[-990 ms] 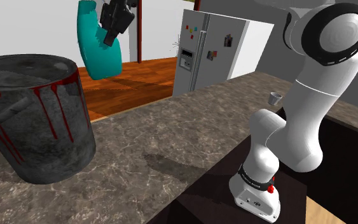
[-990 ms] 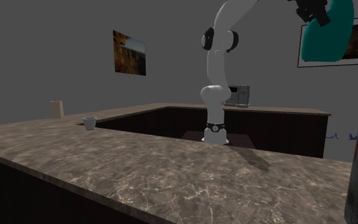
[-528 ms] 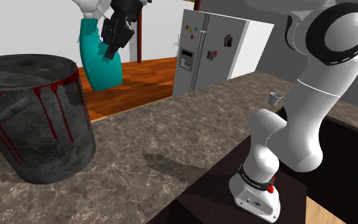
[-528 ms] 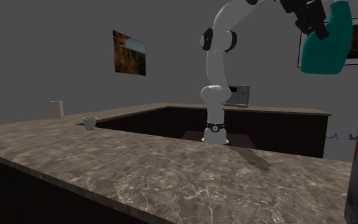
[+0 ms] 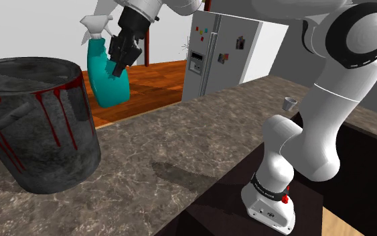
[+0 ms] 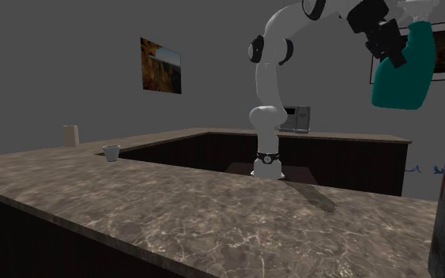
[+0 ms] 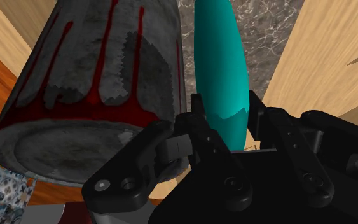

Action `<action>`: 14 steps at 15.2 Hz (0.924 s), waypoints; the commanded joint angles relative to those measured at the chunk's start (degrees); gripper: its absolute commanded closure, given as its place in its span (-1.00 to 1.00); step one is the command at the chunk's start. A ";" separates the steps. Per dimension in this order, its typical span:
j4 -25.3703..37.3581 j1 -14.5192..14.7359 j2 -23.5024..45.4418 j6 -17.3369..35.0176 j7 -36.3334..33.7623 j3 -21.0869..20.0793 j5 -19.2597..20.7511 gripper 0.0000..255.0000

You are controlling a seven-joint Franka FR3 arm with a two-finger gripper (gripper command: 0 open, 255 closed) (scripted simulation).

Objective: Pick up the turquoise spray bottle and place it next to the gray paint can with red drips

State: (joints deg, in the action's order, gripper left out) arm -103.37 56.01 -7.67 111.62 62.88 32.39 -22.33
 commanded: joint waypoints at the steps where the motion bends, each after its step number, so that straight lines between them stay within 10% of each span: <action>1: -1.65 -0.01 -0.04 1.51 0.71 0.03 -0.25 1.00; 14: -10.88 0.19 0.35 10.28 5.06 0.17 -2.46 1.00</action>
State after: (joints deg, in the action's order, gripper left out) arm -113.53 56.19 -7.42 121.18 67.48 32.51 -24.52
